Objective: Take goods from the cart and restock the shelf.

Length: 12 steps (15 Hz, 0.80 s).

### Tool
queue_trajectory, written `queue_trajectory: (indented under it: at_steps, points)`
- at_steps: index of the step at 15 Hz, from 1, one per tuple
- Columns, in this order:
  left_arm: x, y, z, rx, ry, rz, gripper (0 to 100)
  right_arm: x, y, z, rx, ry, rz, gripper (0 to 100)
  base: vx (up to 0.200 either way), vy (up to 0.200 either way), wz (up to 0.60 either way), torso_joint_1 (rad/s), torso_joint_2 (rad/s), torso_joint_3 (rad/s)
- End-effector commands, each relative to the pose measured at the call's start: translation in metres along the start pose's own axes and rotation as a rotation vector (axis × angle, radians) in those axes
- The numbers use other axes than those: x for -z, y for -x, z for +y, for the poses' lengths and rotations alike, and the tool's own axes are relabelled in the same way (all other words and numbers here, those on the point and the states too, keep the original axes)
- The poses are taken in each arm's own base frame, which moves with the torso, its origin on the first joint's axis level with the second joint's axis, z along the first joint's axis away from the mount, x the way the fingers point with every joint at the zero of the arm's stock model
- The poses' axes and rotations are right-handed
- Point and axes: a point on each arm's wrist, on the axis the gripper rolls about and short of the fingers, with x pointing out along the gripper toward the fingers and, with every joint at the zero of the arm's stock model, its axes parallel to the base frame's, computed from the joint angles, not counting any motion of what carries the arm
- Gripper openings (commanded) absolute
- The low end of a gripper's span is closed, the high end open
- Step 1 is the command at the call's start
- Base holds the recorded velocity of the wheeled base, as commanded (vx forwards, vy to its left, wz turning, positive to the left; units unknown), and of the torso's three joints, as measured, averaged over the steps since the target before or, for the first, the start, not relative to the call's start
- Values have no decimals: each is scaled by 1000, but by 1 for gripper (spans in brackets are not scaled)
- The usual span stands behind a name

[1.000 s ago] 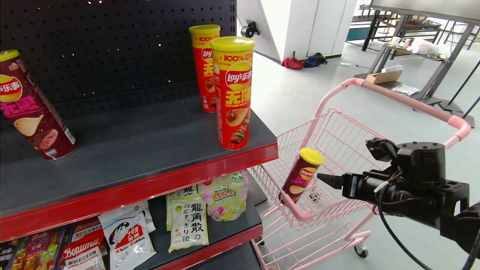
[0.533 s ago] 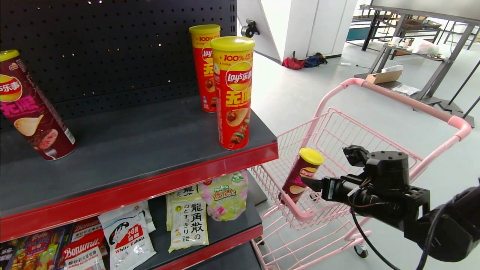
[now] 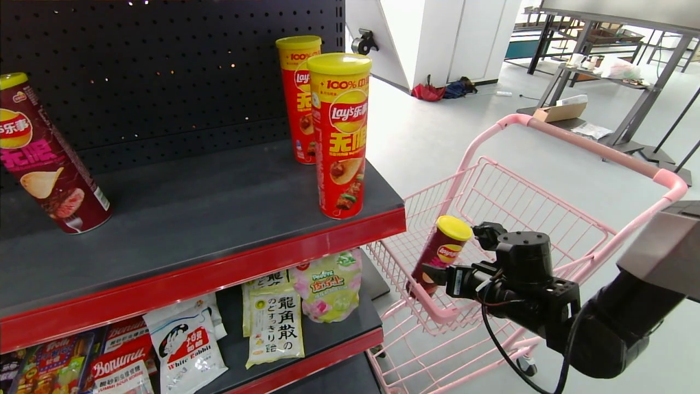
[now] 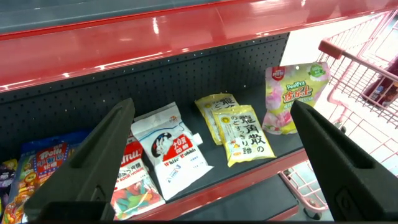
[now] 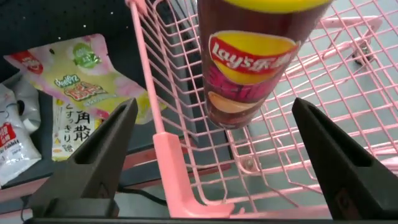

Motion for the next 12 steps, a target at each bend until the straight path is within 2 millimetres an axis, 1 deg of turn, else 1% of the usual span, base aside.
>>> queue_trajectory:
  at_steps: [1, 3, 6, 12]
  points:
    - [0, 0, 0, -2, 0, 0, 100, 0, -12, -1, 12, -4, -4, 100, 0, 0, 0, 0, 0, 0]
    - [0, 0, 0, -2, 0, 0, 100, 1, -16, -1, 12, -4, -4, 100, 0, 0, 0, 0, 0, 0]
    - [0, 0, 0, -2, 0, -1, 100, 0, -28, -1, 19, -8, -29, 100, 0, 0, 0, 0, 0, 0]
    - [0, 0, 0, -4, -2, -1, 100, 0, -44, -11, 42, -20, -66, 100, 0, 0, 0, 0, 0, 0]
